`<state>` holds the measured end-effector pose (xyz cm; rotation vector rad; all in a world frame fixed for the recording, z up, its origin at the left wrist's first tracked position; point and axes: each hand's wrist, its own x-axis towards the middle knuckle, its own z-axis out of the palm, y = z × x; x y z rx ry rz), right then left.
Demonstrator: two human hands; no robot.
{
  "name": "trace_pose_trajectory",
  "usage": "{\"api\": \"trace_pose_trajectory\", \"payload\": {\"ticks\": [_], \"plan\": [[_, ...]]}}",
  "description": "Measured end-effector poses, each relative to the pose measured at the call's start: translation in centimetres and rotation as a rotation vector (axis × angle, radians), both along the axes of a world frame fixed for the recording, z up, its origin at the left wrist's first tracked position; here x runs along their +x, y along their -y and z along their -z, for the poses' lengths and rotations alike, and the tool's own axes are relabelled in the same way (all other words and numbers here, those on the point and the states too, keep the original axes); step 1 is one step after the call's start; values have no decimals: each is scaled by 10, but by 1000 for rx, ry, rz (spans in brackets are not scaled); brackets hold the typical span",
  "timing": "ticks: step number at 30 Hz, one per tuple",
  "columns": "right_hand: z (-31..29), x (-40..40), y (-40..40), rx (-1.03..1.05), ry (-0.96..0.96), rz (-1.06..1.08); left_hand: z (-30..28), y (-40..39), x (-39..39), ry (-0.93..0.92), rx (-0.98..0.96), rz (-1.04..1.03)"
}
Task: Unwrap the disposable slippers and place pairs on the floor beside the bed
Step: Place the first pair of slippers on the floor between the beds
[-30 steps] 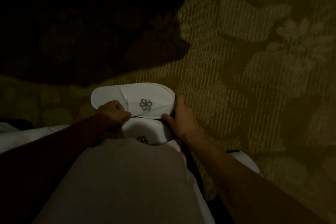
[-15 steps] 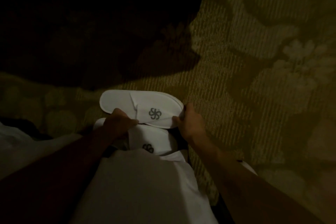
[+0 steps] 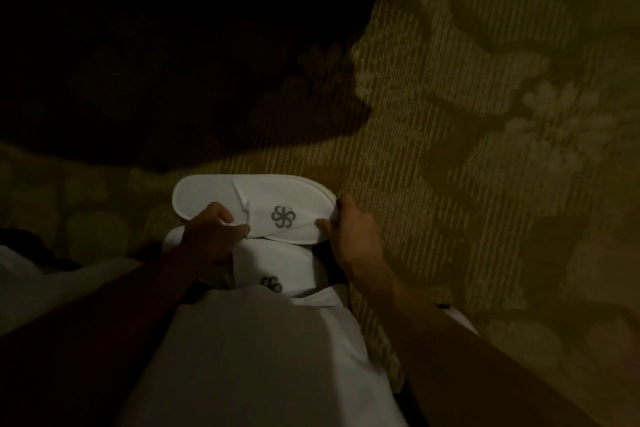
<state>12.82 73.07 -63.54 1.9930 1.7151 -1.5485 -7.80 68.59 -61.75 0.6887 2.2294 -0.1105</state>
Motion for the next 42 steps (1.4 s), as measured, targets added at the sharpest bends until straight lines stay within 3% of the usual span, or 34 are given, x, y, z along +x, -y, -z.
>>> {"api": "trace_pose_trajectory", "payload": {"ticks": [7,12,19,22,27,33,42], "plan": [[5,-2,1,7,-29,-10,2,0,1,-12,10,30],[4,-1,0,0,46,-133,0,-1,0,1,-8,52],[-2,6,-16,-76,31,-172,-11,-12,0,0,-166,122],[-7,12,-22,-93,2,-151,-24,-27,3,-63,-187,154],[-29,23,-20,-64,-27,-101,-57,-55,22,85,-191,113],[-61,52,-16,-90,-137,55,-94,-42,36,108,-242,137],[-114,94,-15,-199,-198,-37,-161,-54,67,216,-213,246]]}}
